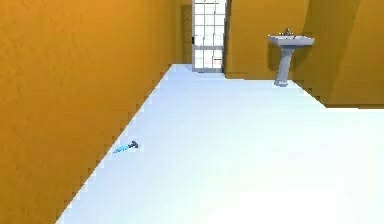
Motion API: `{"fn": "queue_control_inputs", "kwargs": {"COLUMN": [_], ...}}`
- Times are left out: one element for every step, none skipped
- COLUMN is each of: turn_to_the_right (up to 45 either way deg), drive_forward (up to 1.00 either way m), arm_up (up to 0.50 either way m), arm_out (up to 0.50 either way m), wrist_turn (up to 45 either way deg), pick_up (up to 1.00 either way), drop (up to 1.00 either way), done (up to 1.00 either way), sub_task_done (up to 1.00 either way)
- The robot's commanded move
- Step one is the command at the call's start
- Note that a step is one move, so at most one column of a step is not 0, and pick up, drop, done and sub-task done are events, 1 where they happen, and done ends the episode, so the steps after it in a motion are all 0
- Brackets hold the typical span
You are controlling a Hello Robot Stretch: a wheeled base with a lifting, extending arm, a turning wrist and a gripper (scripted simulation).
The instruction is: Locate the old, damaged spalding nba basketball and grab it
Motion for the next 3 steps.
{"fn": "queue_control_inputs", "kwargs": {"turn_to_the_right": [0.0, 0.0, -3.0], "drive_forward": [1.0, 1.0, 0.0], "arm_up": [0.0, 0.0, 0.0], "arm_out": [0.0, 0.0, 0.0], "wrist_turn": [0.0, 0.0, 0.0], "pick_up": [0.0, 0.0, 0.0], "drop": [0.0, 0.0, 0.0], "done": [0.0, 0.0, 0.0], "sub_task_done": [0.0, 0.0, 0.0]}}
